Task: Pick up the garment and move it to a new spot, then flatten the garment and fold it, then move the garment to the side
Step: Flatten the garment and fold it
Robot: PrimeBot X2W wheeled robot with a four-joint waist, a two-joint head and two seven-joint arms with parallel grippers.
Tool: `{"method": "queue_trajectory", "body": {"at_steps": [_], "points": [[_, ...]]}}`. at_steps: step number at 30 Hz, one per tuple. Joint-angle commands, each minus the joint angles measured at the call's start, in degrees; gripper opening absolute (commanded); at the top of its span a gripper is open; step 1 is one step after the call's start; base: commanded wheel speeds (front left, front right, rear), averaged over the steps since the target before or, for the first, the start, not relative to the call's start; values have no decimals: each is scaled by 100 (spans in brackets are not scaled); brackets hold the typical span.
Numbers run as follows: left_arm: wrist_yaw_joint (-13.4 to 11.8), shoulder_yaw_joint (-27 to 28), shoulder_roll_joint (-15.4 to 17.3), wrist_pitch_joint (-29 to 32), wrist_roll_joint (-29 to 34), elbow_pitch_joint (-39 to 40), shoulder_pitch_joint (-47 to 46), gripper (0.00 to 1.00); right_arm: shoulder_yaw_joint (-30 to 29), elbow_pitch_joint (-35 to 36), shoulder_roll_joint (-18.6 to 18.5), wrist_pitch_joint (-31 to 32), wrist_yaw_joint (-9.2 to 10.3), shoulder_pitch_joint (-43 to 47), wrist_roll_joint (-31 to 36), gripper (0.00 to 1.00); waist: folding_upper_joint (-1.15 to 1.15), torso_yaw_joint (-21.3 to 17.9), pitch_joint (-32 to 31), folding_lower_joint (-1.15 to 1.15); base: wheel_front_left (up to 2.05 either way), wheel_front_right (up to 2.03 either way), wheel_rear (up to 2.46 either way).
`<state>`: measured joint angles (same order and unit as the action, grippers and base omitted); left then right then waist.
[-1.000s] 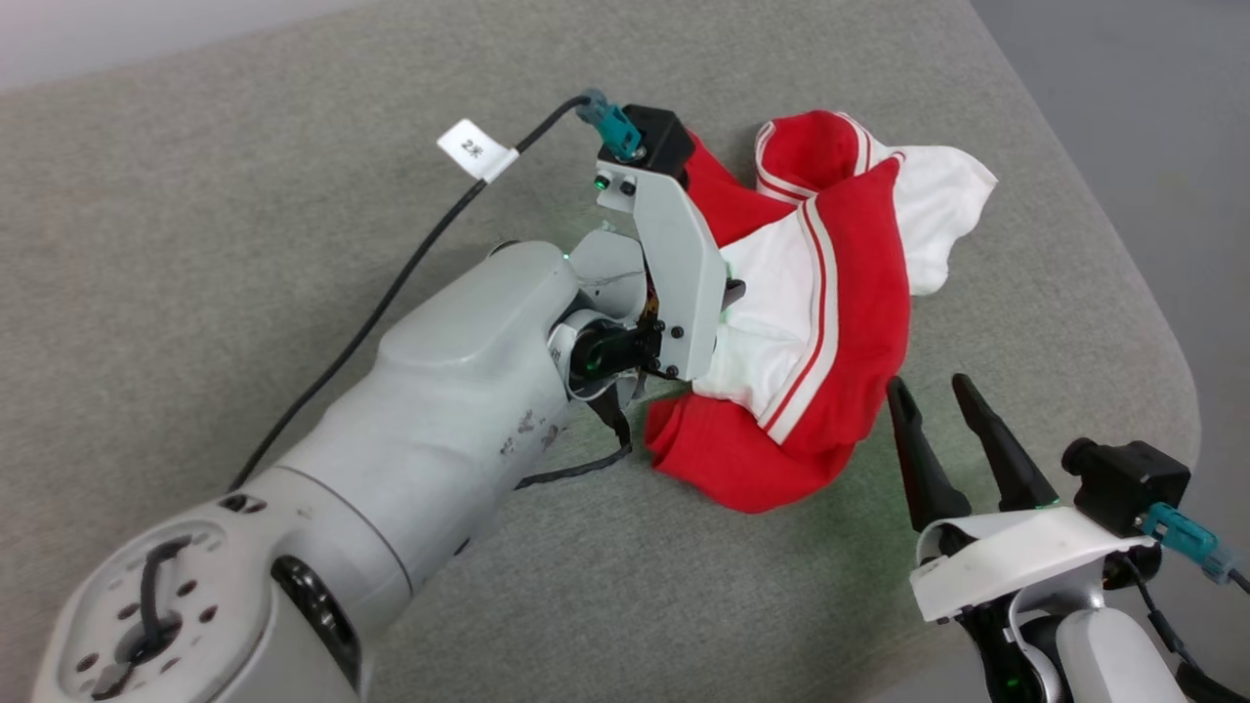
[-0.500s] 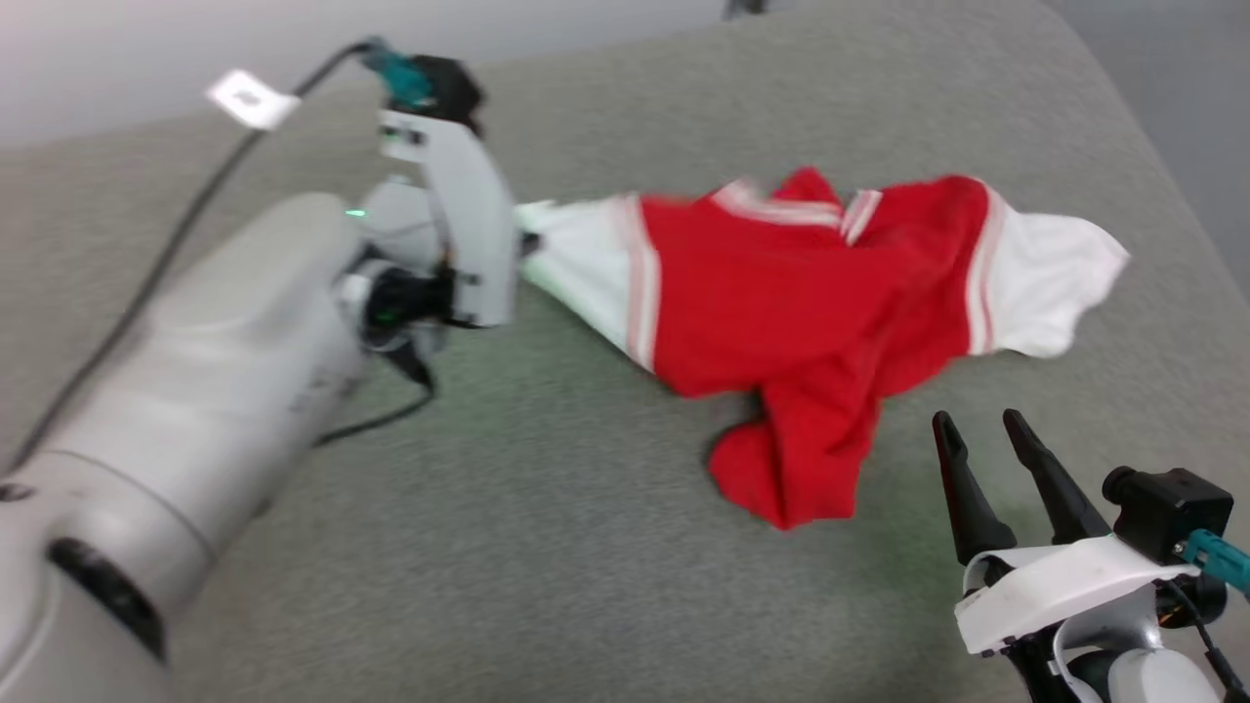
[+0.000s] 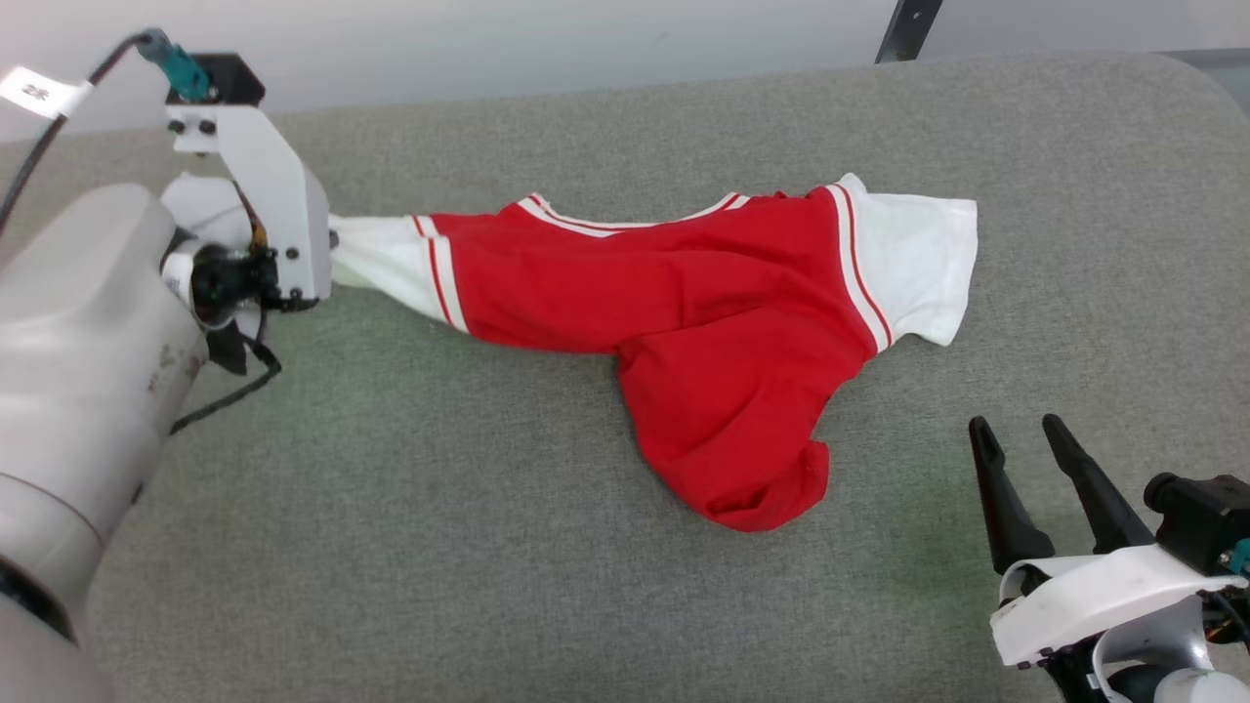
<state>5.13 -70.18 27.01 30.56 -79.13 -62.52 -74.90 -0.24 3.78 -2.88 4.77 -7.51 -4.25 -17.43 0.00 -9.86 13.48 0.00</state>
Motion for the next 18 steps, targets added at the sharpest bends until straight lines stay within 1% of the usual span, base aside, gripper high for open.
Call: {"method": "queue_trajectory", "body": {"at_steps": [1, 4, 7, 9, 12, 13, 14, 15, 16, 17, 18], "points": [[-23, 43, -34, -106, -25, -67, -8, 0, -49, 54, -2, 21, 4, 55, 34, 100, 0, 23, 18, 0, 0, 0, 0], [-57, -50, -101, -226, 155, -178, 147, 0, -64, 118, 0, 72, 4, 80, 23, 100, 0, 27, 52, 0, 0, 0, 0], [-109, -27, -202, -450, 159, -314, 270, 0, -31, 167, -1, 106, 4, 31, 18, 100, 0, 2, 126, 0, 0, 0, 0], [-139, -57, -215, -693, 274, -426, 313, 0, -7, 195, 0, 122, 4, -26, 21, 100, 0, -31, 189, 0, 0, 0, 0], [-172, -27, -259, -1045, 291, -590, 403, 0, -16, 236, -1, 118, 4, -76, 35, 100, 0, -81, 271, 0, 0, 0, 0], [-169, -23, -270, -1124, 299, -631, 419, 6, -24, 246, -1, 117, 4, -74, 33, 100, 0, -90, 291, 0, 0, 0, 0], [-158, -30, -276, -1232, 338, -660, 419, 22, -31, 252, -1, 116, 4, -71, 34, 100, 0, -96, 306, 0, 0, 0, 0], [-156, -20, -279, -1351, 350, -698, 418, 32, -38, 255, -1, 112, 4, -69, 34, 100, 0, -100, 318, 0, 0, 0, 0], [-159, 8, -288, -1468, 338, -729, 429, 33, -41, 258, 0, 106, 4, -69, 32, 100, 0, -101, 329, 0, 0, 0, 0], [-160, 22, -299, -1600, 340, -758, 450, 31, -39, 251, -1, 95, 4, -70, 31, 100, 0, -103, 334, 0, 0, 0, 0], [-166, 30, -303, -1727, 362, -786, 468, 33, -33, 237, -1, 88, 4, -74, 29, 100, 0, -105, 335, 0, 0, 0, 0]]}}
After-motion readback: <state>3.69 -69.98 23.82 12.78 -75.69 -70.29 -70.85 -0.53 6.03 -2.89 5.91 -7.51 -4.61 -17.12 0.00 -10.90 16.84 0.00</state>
